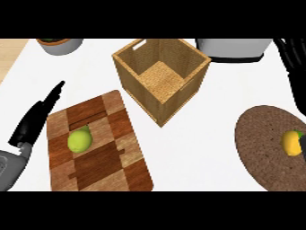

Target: Pick the lemon from the placemat and place it in the basket

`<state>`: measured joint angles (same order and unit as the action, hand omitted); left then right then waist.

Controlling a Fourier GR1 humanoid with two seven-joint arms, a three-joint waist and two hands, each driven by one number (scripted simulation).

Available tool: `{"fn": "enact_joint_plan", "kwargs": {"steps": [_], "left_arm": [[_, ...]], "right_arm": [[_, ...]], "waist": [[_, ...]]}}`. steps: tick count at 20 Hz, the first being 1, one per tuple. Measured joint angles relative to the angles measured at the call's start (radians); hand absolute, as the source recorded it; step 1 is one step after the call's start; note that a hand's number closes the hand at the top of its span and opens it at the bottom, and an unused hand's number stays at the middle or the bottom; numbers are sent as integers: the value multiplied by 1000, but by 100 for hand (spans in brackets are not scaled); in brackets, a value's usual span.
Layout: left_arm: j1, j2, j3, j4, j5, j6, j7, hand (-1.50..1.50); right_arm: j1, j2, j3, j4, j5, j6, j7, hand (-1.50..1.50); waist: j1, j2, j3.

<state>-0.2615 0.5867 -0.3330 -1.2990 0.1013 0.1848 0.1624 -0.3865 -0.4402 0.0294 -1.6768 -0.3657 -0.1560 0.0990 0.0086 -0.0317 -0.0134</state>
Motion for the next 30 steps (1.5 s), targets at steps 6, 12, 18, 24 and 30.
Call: {"fn": "enact_joint_plan", "kwargs": {"steps": [6, 12, 18, 24, 30], "left_arm": [[-19, -10, 71, -94, 5, 20, -124, 0], [-13, -41, 95, -152, 32, 11, -183, 0], [12, -44, 112, -195, 41, 5, -185, 0], [31, -33, 122, -203, 40, 1, -192, 0], [22, -28, 131, -205, 43, -8, -189, 0]], "right_arm": [[66, -32, -60, 154, -22, 106, -79, 150], [53, 183, -66, 280, -4, -48, -220, -150], [-5, 100, -5, 328, 253, -272, -118, -150], [-47, -201, 69, 391, 470, -206, 180, -150], [-114, -439, 191, 393, 492, 183, 404, -150]], "waist": [[7, 27, 11], [8, 30, 16], [4, 28, 11], [-8, 23, 3], [0, 25, 3]]}}
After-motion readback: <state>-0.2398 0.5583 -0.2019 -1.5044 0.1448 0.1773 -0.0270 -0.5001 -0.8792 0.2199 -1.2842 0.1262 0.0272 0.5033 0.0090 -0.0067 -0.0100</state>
